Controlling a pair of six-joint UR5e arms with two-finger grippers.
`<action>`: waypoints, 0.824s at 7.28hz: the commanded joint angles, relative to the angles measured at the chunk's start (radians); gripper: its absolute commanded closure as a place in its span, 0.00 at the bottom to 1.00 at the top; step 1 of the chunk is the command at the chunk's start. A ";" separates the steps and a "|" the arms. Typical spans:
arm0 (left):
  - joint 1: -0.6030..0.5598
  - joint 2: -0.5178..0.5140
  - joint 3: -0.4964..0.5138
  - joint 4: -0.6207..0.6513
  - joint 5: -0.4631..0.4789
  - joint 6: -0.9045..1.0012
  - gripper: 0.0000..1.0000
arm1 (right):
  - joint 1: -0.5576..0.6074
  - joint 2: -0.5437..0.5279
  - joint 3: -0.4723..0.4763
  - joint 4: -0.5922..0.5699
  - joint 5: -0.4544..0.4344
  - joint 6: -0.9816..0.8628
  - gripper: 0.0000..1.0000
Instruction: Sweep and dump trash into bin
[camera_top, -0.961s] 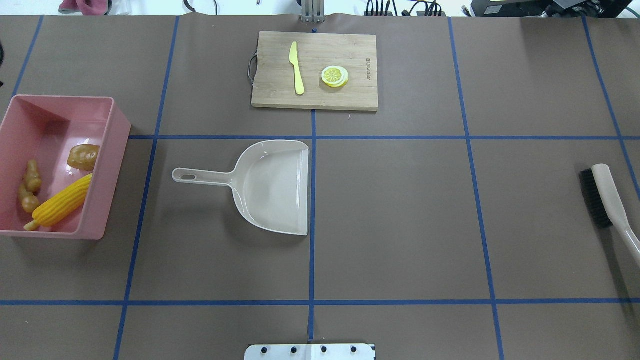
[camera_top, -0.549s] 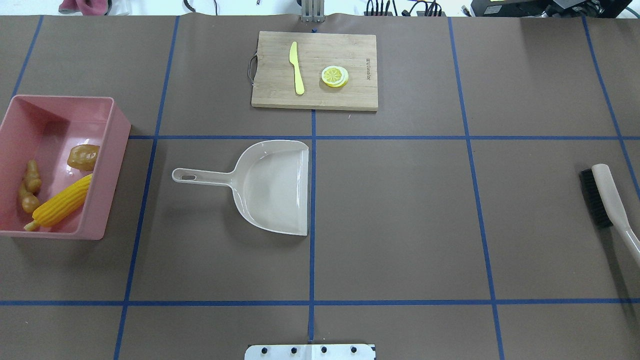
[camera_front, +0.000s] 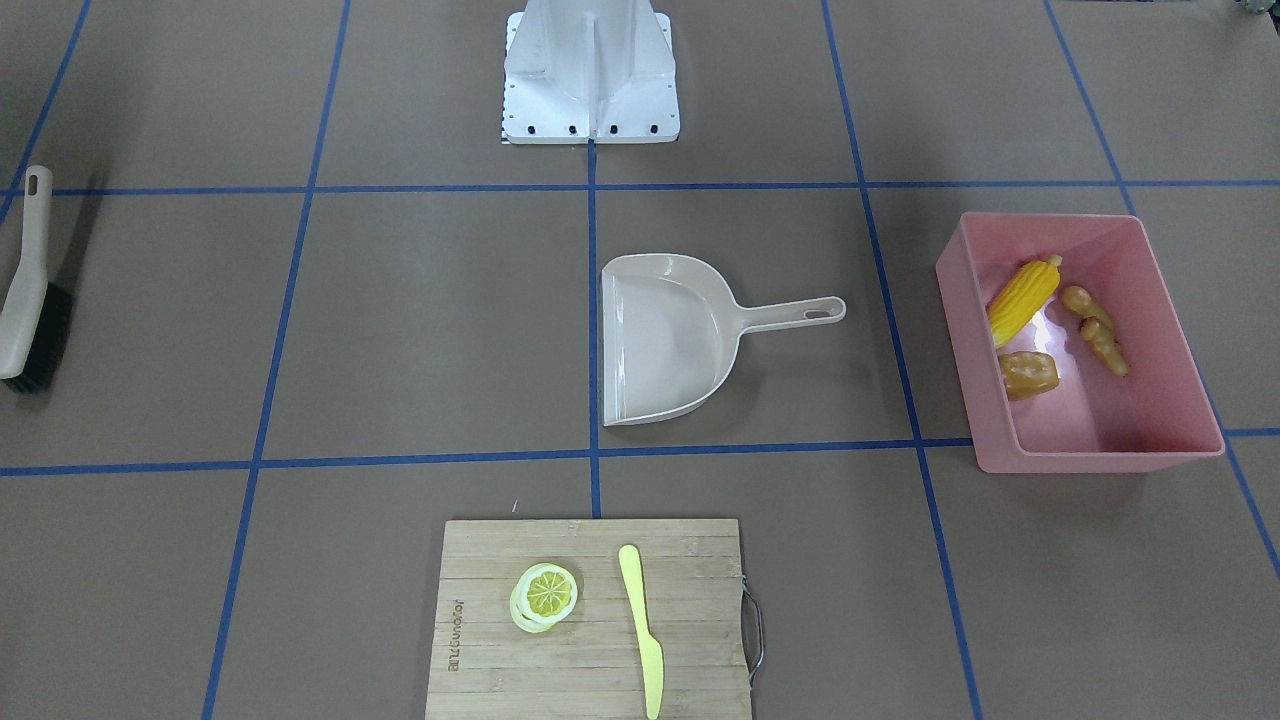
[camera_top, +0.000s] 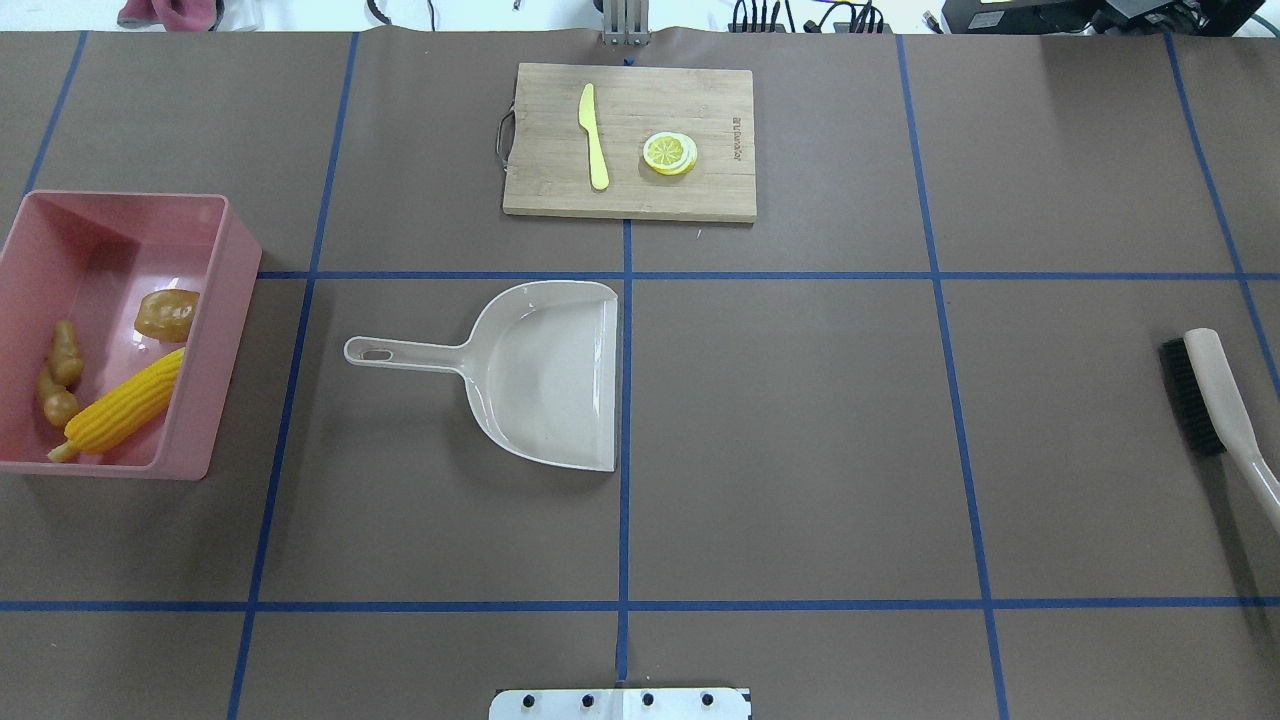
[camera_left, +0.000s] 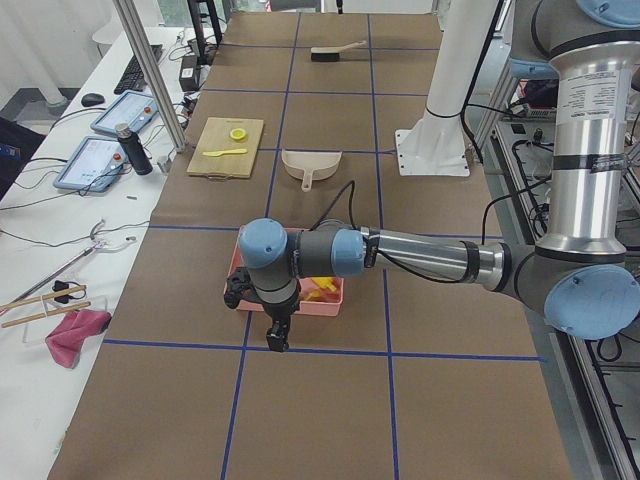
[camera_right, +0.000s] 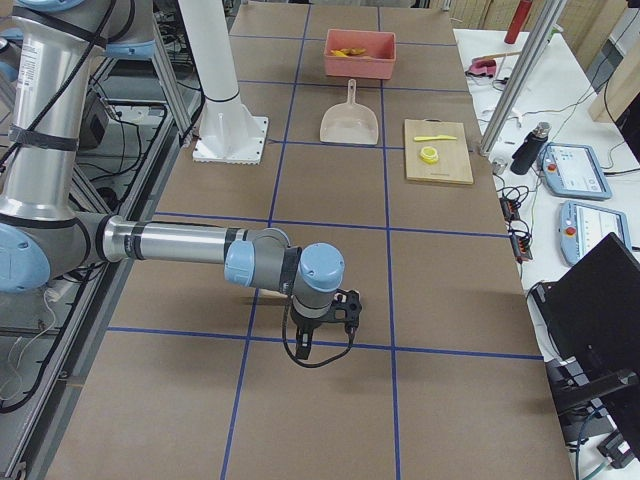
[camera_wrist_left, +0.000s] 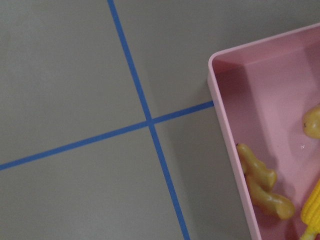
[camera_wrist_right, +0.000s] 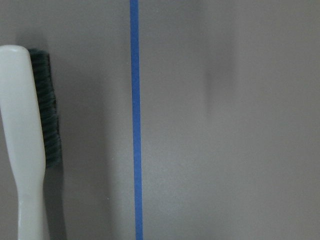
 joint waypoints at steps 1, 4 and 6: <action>-0.049 0.052 0.013 -0.008 -0.078 -0.067 0.01 | 0.000 0.000 0.004 0.000 0.009 0.000 0.00; -0.052 0.029 0.018 -0.003 -0.076 -0.070 0.01 | 0.000 0.000 0.004 0.000 0.009 0.000 0.00; -0.053 0.029 0.016 -0.009 -0.081 -0.059 0.01 | 0.000 0.000 0.004 0.000 0.009 0.000 0.00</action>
